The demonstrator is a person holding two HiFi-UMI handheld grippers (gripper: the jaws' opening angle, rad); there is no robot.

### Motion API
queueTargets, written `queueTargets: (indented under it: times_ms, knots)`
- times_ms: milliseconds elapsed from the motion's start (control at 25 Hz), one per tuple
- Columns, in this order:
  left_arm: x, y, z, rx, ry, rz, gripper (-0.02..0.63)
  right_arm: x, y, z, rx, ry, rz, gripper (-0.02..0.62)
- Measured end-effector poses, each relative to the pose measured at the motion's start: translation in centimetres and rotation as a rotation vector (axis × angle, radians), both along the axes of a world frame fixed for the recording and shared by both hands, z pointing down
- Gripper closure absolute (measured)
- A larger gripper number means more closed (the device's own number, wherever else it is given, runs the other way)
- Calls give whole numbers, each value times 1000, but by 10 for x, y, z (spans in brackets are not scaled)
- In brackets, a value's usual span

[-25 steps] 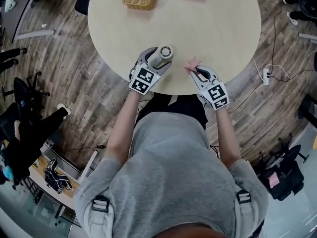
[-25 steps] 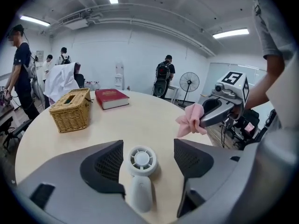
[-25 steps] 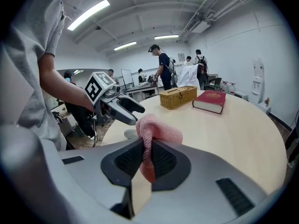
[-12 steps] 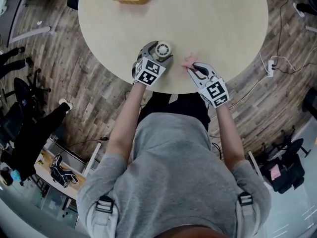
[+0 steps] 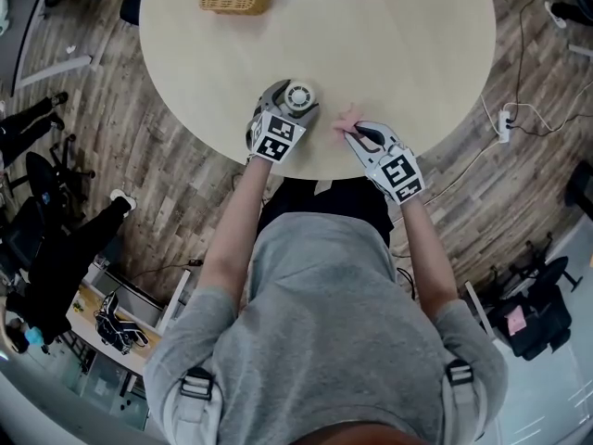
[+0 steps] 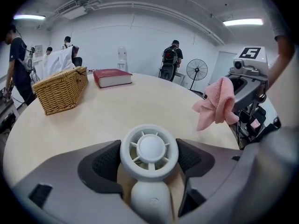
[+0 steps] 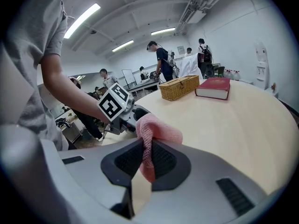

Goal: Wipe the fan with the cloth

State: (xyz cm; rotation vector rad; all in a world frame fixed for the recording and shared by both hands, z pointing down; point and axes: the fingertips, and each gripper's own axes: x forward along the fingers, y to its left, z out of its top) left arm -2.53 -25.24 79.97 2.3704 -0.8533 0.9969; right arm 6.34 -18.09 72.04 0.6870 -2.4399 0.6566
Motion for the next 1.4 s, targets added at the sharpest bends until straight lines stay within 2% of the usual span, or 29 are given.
queueTargets:
  times_ms: [320,640,1080,1400]
  knots:
    - [-1,-1,-1,27,20,-17,238,-1,-6,-16,45,12,2,552]
    - [-1,30,-28,29,-9,60,238,-20,-7,-67,140,4,-32,554]
    - [-4,69,-123,166,-6,132,234,-72,19,-109,228,-18,-89,554]
    - [-13,90,-164,264,-73,191,233,-115,38,-132,332,19,-178,554]
